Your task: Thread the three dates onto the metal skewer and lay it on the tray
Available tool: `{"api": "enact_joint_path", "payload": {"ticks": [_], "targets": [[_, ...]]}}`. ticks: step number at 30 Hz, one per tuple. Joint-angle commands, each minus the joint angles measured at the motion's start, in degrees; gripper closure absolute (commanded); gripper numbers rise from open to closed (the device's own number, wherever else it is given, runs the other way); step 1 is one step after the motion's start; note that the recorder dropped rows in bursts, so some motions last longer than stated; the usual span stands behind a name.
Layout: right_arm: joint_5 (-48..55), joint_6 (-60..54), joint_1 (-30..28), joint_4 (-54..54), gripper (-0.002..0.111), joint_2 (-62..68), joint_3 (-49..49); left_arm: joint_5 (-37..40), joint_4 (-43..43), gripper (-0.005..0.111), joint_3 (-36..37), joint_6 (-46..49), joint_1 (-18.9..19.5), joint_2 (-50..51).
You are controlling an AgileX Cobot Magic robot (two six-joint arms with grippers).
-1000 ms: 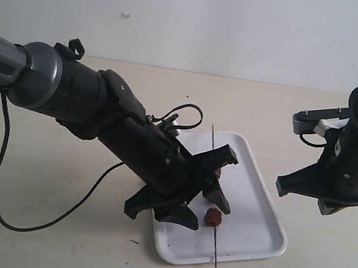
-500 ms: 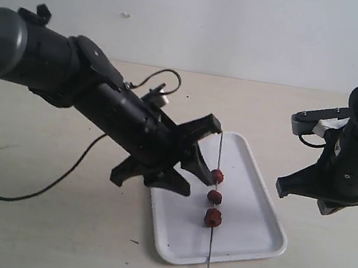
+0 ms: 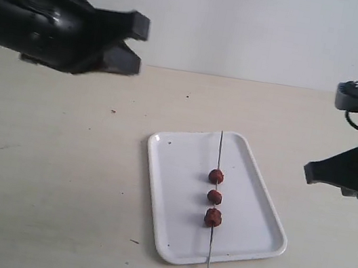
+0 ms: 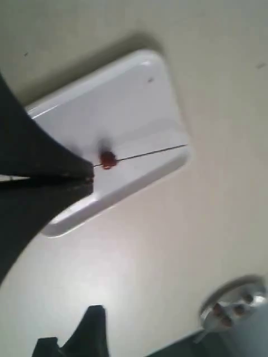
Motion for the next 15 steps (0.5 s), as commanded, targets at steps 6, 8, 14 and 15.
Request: {"api": "enact_joint_path", "payload": {"ticks": [6, 8, 14, 15], "targets": [[-3.4, -1.0, -0.2, 5.5, 0.108, -31.1, 13.9, -11.3, 0.7, 0.107, 21.0, 10.9, 0.1, -35.2], [-5.3, -6.1, -0.2, 5.5, 0.108, -40.2, 14.6, -15.9, 0.3, 0.107, 28.0, 9.4, 0.1, -46.6], [-3.9, -6.4, -0.2, 6.9, 0.108, -51.8, 14.7, -15.1, 0.8, 0.107, 37.4, 9.7, 0.1, -63.7], [-3.4, -6.4, -0.2, 8.4, 0.108, -52.9, 14.7, -15.6, 0.8, 0.107, 38.2, 9.7, 0.1, -65.6]]}}
